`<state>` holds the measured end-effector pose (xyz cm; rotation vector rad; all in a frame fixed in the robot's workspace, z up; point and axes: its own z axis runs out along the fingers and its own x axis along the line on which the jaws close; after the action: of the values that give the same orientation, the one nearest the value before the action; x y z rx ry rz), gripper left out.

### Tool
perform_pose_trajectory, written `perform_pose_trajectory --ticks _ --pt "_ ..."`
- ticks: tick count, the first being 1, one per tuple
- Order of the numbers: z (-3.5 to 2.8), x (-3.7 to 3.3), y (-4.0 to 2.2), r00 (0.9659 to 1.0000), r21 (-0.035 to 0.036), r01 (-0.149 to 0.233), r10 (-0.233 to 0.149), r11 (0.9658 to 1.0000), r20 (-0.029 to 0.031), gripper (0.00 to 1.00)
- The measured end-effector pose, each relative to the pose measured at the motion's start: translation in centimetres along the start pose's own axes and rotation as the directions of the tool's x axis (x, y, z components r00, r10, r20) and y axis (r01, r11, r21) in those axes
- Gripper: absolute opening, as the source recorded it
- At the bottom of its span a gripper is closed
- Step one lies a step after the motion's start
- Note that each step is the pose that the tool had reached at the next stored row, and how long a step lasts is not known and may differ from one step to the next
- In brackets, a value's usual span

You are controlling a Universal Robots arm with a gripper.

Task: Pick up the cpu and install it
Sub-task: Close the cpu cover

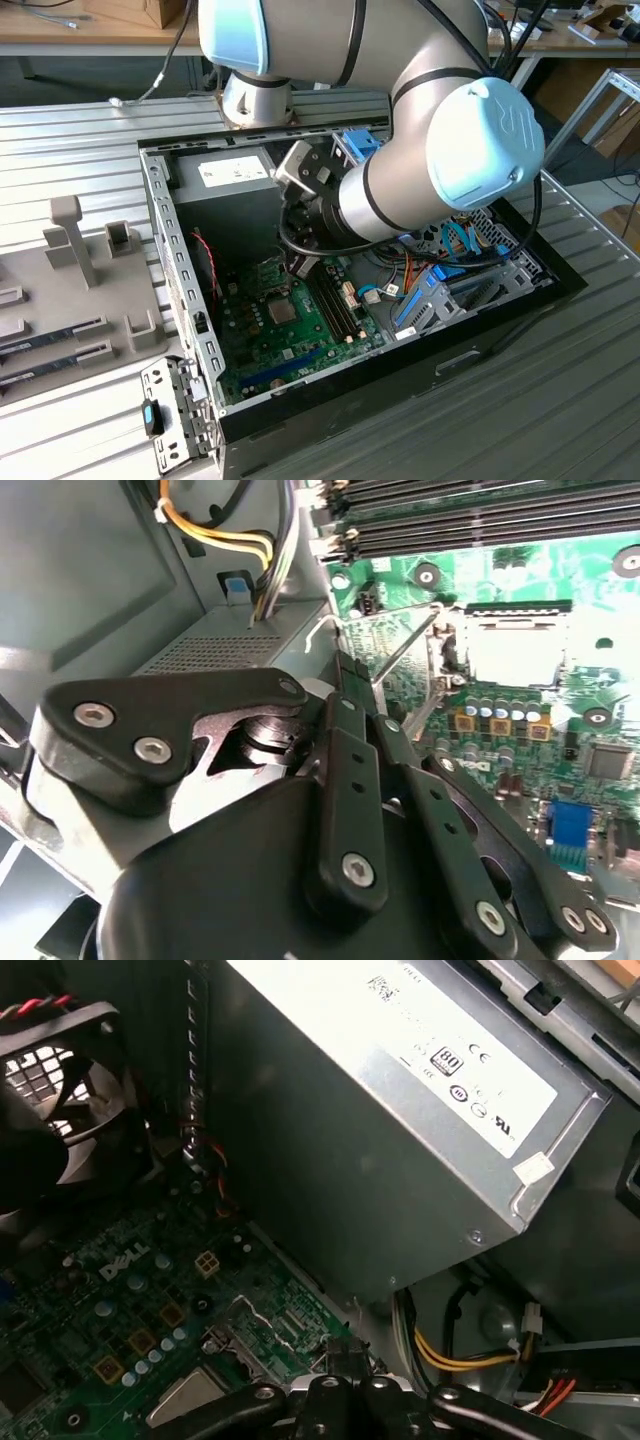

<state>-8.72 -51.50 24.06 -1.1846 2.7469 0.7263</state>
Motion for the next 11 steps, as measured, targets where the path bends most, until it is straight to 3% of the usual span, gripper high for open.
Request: perform_pose_trajectory --ticks 5,11 --pt "-0.44 0.66 -0.58 1.0000 -0.0005 0.002 -0.002 1.0000 -0.0009 0.11" --pt "-0.50 0.75 -0.66 1.0000 -0.0004 0.002 -0.002 1.0000 -0.0013 0.11"
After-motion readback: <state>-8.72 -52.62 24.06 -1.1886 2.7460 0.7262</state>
